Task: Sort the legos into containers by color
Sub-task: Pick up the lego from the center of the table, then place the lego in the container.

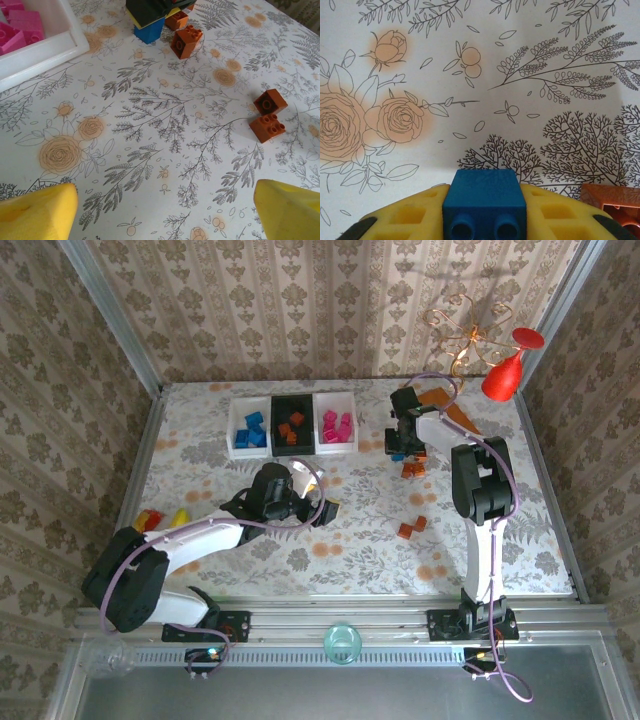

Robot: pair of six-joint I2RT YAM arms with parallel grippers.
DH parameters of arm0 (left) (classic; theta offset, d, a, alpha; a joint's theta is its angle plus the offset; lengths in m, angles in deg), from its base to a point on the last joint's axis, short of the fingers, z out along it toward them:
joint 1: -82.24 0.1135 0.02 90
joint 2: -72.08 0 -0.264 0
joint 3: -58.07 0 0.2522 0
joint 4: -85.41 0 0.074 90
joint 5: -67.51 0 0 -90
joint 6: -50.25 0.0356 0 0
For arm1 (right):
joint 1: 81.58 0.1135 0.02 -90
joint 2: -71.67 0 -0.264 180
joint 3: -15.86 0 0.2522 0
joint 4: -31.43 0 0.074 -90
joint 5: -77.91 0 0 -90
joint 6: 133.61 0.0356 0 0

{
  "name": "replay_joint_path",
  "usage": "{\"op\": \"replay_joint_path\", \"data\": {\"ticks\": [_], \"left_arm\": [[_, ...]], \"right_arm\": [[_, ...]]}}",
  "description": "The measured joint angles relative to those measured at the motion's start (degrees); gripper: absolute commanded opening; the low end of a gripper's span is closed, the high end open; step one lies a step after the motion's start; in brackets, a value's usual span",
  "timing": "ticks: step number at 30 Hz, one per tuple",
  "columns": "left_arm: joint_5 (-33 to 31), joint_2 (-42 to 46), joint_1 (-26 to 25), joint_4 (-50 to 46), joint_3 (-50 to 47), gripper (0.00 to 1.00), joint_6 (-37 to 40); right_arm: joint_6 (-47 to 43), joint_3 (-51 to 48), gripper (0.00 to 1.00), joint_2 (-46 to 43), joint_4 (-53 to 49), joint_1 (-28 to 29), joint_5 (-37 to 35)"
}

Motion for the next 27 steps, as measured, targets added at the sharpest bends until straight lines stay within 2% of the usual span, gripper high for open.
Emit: {"op": "replay_joint_path", "data": {"ticks": [6,11,14,19,27], "left_arm": [[-6.73,3.13,1.05,-1.2,-0.63,0.94,-0.24],[-10.69,10.29,8.09,-0.83,-4.72,0.94,-3.63],[-12.92,14.95,13.05,-0.68,-8.11,0.94,-6.45],[-16.81,23.21,16.26,-1.66,-11.8,0.95,-8.74],[-23.28,33.16,18.82,-2.25,-15.1,0.96,-10.45]], "right_arm": [[0.57,-6.45,0.28,-6.1,4.22,2.32,4.37],[3.21,-9.92,0.28,-14.4,11.67,10.4,7.72],[5.22,-9.73,0.28,-15.74,18.43,16.41,9.84],[8.7,-4.57,0.28,-10.4,25.64,23.41,13.31],[12.35,17.64,0.3,7.58,31.65,26.97,14.75]]}}
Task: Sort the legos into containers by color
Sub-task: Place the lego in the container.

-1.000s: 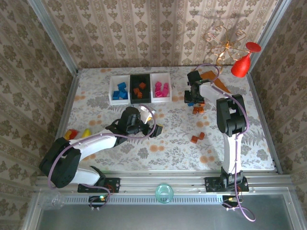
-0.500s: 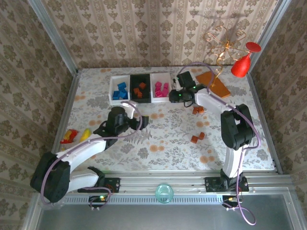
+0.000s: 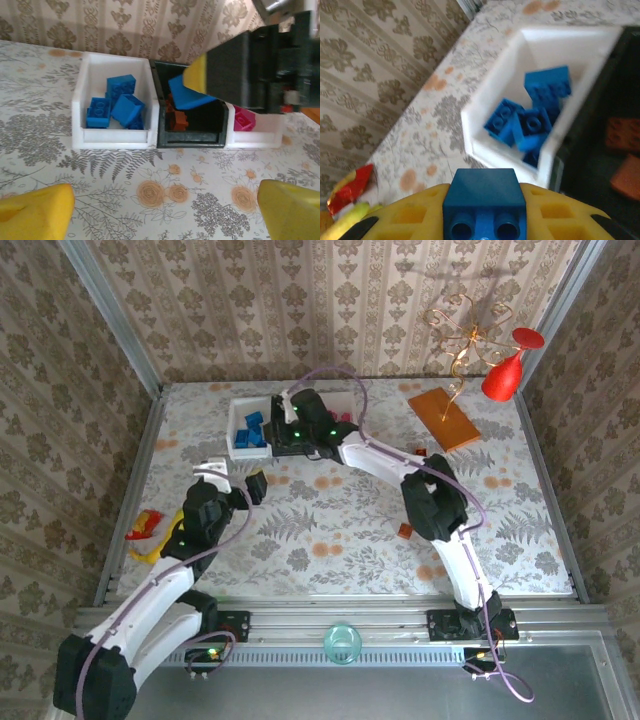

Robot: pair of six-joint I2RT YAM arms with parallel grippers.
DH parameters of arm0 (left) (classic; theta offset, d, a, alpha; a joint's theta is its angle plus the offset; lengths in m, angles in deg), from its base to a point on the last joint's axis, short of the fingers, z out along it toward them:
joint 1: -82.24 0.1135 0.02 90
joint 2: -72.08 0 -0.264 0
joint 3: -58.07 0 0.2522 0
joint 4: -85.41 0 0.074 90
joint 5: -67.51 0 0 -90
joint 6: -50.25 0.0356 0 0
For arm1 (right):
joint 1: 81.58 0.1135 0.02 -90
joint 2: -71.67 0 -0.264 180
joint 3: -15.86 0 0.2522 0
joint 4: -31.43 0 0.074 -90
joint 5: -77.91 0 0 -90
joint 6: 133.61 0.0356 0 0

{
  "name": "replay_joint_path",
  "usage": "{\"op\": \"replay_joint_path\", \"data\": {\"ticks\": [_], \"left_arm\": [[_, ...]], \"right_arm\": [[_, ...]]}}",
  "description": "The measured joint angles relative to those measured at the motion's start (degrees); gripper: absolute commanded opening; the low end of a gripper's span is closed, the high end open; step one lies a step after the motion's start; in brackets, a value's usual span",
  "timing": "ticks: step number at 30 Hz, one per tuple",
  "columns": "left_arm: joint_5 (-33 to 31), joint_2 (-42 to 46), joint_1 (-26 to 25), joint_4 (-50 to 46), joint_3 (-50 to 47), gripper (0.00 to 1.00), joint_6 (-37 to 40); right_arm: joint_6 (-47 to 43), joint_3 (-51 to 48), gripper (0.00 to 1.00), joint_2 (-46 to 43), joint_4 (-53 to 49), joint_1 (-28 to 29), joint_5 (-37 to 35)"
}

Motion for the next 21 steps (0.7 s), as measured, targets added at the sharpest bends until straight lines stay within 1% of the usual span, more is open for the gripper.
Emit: {"op": "replay_joint_path", "data": {"ticks": [3,6,10,13,15,21], "left_arm": [[-1.66,1.44,0.09,-0.5,-0.74,0.96,-0.39],[-2.43,1.79,0.13,-0.59,-0.87,0.96,-0.44],[-2.67,1.79,0.37,-0.61,-0.87,0.96,-0.46],[-2.86,1.79,0.44,-0.61,-0.87,0.96,-0.48],[-2.86,1.79,0.44,-0.61,-0.87,0.96,-0.48],[-2.56,1.75,0.44,-0.61,-0.87,0.96,-0.48]], "right_arm": [[1.09,9.09,0.31,6.62,0.42,0.24,-0.46],[1.6,18.69,0.34,13.09,-0.24,0.24,-2.19],[1.44,29.68,0.37,20.09,-2.54,0.13,-5.01],[1.2,36.52,0.43,24.37,-4.52,-0.13,-6.4],[0.92,38.47,0.49,25.73,-5.44,-0.42,-6.86],[-0.5,39.41,0.64,25.51,-8.37,-1.62,-6.86]]}}
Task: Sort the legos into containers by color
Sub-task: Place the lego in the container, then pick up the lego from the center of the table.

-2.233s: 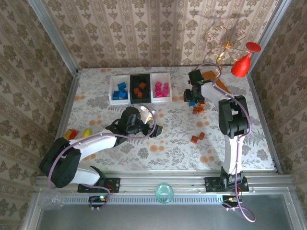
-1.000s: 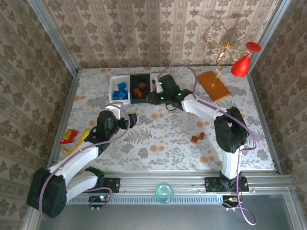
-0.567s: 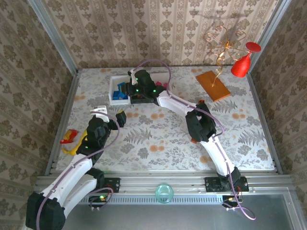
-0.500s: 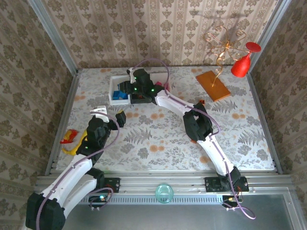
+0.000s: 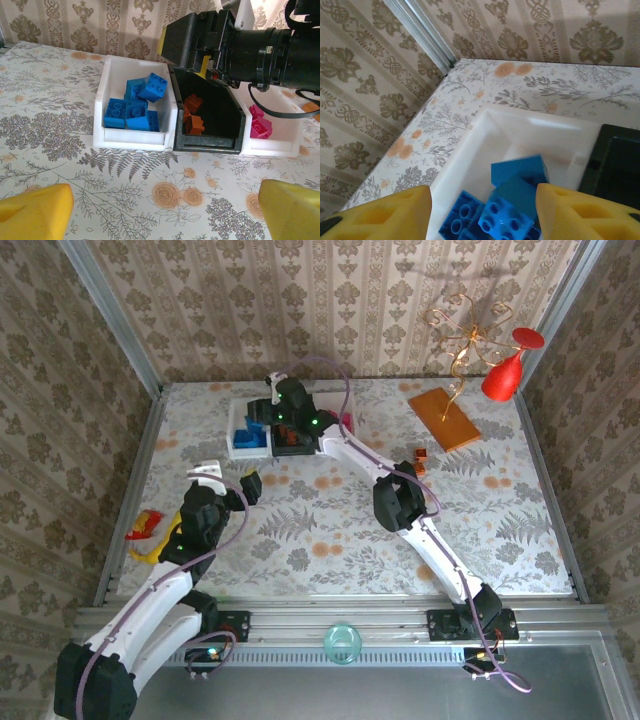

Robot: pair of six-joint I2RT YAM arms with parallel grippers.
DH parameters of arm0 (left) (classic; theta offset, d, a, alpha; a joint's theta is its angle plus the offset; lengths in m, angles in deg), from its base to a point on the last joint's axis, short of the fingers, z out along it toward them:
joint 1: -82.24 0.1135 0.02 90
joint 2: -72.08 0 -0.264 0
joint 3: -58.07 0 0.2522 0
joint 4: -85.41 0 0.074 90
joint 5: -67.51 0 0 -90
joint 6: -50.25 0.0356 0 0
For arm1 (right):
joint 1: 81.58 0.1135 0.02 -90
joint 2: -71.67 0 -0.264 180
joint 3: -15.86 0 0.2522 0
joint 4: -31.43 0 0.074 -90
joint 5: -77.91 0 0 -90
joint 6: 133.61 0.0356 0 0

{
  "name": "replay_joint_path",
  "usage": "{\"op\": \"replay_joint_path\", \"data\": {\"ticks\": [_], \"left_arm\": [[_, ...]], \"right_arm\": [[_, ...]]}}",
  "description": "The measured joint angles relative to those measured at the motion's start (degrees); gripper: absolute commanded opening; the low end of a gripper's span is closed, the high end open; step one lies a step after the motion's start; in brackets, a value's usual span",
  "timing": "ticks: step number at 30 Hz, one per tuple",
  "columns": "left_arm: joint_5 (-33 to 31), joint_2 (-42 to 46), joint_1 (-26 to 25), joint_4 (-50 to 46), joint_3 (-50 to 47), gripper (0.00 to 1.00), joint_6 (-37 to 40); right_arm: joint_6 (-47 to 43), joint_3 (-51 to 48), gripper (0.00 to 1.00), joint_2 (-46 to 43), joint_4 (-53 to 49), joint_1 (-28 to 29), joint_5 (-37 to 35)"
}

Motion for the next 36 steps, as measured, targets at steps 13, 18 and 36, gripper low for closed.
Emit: {"op": "replay_joint_path", "data": {"ticks": [13,18,36], "left_arm": [[12.76,-11.45,-2.29,2.45,2.56,0.95,0.37],[18.12,-17.77,-8.63,4.7,6.1,0.95,3.06],[23.3,-27.5,-17.03,5.73,11.1,0.94,8.11]], "right_arm": [[-7.32,-52.33,0.74,-39.71,0.98,-1.14,-1.62],[-8.35,-75.12,0.75,-57.57,-0.04,-4.81,-5.95],[-1.62,-99.93,0.66,-63.39,-3.98,-19.26,-12.57]]}}
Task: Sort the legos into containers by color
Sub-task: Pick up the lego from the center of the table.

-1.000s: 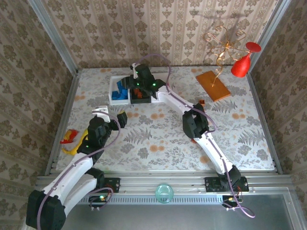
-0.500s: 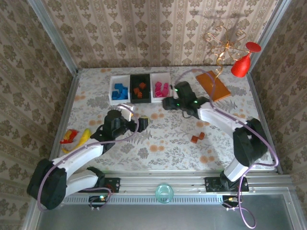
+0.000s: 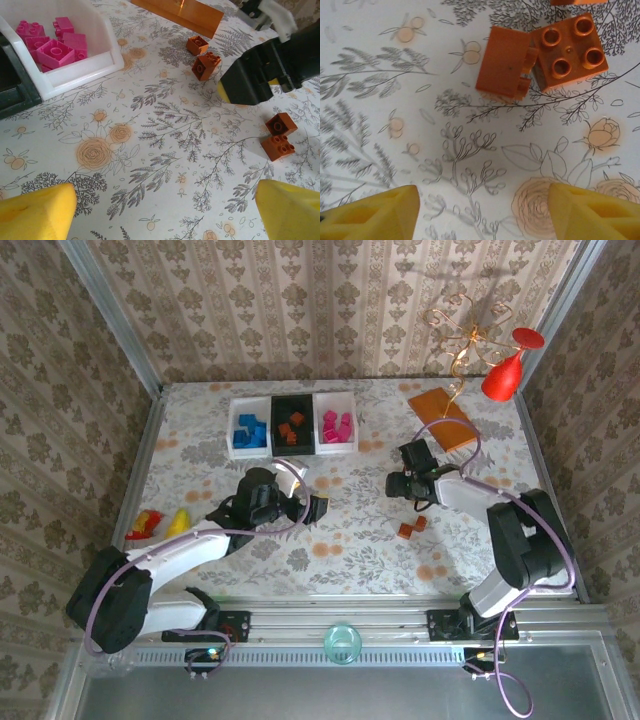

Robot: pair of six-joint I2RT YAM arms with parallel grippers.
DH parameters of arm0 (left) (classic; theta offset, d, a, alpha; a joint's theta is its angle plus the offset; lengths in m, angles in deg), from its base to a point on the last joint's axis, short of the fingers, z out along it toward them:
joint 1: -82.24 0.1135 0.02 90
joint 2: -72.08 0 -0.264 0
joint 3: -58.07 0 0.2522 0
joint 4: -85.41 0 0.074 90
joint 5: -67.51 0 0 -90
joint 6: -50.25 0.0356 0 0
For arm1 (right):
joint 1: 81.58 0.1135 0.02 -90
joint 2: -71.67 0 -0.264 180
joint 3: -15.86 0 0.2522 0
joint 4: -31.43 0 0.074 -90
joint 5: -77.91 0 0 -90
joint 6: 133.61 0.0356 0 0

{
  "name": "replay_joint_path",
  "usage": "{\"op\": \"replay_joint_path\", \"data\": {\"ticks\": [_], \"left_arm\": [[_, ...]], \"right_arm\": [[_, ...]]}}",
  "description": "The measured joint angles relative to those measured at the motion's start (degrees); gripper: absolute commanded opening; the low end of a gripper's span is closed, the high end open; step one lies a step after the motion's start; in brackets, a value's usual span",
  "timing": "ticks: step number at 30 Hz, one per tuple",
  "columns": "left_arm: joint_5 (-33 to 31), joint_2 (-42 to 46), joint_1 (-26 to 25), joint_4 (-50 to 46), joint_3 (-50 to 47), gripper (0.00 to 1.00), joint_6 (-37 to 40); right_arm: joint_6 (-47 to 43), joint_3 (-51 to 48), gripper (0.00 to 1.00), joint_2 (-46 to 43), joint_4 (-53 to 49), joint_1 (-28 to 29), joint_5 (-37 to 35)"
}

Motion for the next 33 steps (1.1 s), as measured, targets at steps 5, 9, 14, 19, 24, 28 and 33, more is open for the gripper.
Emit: {"op": "replay_joint_path", "data": {"ticks": [5,9,14,19,24,28,33], "left_arm": [[-0.46,0.68,0.0,-0.04,-0.02,0.94,0.26],[-0.83,1.53,0.0,-0.04,-0.02,0.94,0.63],[-1.09,2.12,0.0,-0.04,-0.02,0.94,1.07],[-1.27,2.78,0.0,-0.07,-0.02,0.94,1.09],[-1.27,2.78,0.0,-0.07,-0.02,0.94,1.07],[-1.27,2.78,0.0,-0.07,-0.02,0.94,1.09],[-2.71,2.8,0.02,-0.11,-0.02,0.94,1.09]], "right_arm": [[1.09,2.93,0.61,4.66,1.68,-0.87,-0.2],[1.86,5.68,0.58,7.26,3.1,-1.42,-0.17],[2.16,9.25,0.58,10.88,3.87,-2.16,-0.35],[2.16,10.71,0.58,12.33,3.78,-2.38,-1.44],[2.05,12.9,0.54,14.69,3.63,-2.64,-1.95],[1.42,14.62,0.46,16.61,2.89,-2.91,-2.1],[-0.59,15.89,0.32,17.16,2.34,-2.95,-1.6]]}}
